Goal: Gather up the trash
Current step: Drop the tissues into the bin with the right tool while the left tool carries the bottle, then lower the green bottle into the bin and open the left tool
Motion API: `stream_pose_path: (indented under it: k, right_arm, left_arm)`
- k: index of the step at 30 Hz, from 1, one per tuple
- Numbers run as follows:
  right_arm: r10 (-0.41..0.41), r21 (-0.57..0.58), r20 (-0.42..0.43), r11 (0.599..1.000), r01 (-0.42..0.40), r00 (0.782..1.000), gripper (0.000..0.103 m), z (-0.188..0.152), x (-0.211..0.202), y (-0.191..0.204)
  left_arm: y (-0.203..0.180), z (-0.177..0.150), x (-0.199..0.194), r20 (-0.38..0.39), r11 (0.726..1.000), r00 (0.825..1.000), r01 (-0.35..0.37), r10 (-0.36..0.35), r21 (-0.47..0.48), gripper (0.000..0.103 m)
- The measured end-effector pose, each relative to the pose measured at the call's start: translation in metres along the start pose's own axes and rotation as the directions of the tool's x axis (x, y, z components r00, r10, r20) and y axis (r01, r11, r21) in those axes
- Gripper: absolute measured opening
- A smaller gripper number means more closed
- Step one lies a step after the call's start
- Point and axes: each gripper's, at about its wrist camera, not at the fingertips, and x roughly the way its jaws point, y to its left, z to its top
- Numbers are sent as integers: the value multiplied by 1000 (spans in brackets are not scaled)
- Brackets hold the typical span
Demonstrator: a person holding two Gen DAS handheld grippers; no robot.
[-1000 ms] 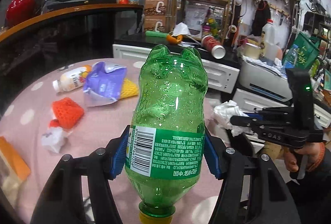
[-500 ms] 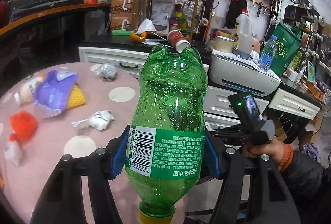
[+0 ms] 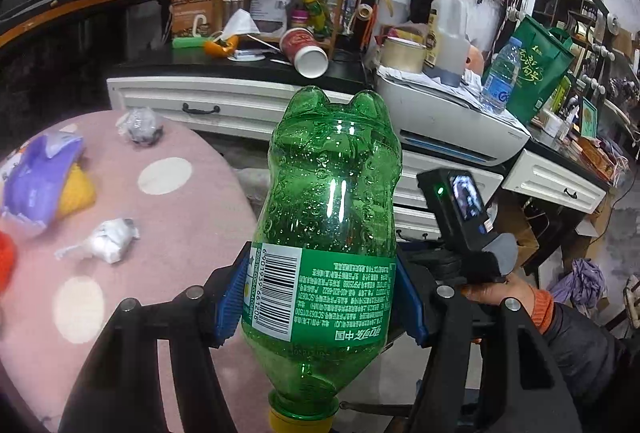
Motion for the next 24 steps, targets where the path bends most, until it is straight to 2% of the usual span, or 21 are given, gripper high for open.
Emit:
stream_pose_path:
  k: [3,9,15,24]
  right_arm:
    - [-45,19,62,999,44,997,62,7,-21,-9]
    - [-132,87,185,989,118,974,62,18,-67,-32]
    - [-130,143,232,985,98,964,62,20,-91,-49]
    - [-125,143,263,986,90,957,62,18,-104,-50]
  left_arm:
    - [-6,3,15,-24,1000,1000,19,-19,-3,63]
    - [-22,8,46,-81,999,996,45,-44,9,63]
    - [-40,5,84,-168,998,984,58,-54,19,63]
    - [-49,-11,140,-319,1000,947,-16,22,23,63]
